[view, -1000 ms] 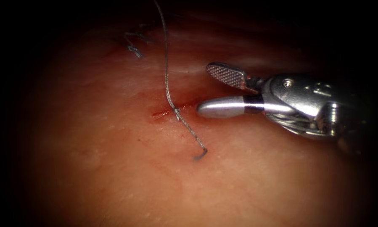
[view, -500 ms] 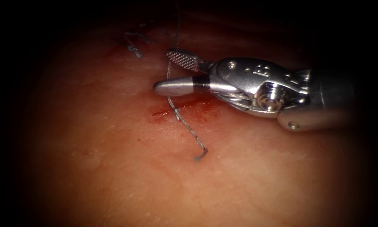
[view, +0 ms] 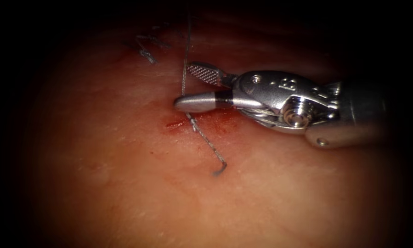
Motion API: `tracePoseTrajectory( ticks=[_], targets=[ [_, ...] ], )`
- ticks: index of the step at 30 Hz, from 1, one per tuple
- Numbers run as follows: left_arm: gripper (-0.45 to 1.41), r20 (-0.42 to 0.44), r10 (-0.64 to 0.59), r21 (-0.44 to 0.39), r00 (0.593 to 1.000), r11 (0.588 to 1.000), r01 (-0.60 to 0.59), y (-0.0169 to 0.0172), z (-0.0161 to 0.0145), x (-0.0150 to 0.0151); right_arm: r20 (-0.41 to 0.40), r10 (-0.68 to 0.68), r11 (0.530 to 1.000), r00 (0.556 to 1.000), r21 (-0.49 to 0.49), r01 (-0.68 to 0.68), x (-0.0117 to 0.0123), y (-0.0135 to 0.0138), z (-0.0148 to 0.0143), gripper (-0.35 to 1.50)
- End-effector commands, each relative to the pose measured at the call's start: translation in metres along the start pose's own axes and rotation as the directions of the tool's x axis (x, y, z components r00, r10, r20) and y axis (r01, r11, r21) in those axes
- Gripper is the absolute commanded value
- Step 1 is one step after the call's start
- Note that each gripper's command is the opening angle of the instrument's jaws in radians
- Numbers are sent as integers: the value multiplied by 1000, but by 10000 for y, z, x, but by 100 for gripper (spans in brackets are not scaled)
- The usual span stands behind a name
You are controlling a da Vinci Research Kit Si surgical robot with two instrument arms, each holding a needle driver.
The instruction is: Wound Closure
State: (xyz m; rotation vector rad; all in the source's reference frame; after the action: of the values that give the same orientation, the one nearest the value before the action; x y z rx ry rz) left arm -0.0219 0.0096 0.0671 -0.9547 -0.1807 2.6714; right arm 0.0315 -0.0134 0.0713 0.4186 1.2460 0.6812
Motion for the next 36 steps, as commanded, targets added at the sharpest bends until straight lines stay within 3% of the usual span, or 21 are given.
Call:
tracePoseTrajectory(
  ticks=[1,7,11,36],
  targets=[
    [-45,-3,2,1,1000,1000,-2,0,7,0,0,1,1000,1000,5,-1,-6,-2,1,140],
    [-45,-1,-3,0,1000,1000,3,5,4,6,-1,11,1000,1000,-1,-11,-9,5,5,138],
    [-45,0,7,-3,1000,1000,-7,11,-1,16,-4,46,999,999,-11,-46,-10,10,18,147],
    [-45,-19,14,-6,1000,1000,-14,21,-23,42,10,85,995,996,46,-85,-19,-1,74,147]
  ],
)
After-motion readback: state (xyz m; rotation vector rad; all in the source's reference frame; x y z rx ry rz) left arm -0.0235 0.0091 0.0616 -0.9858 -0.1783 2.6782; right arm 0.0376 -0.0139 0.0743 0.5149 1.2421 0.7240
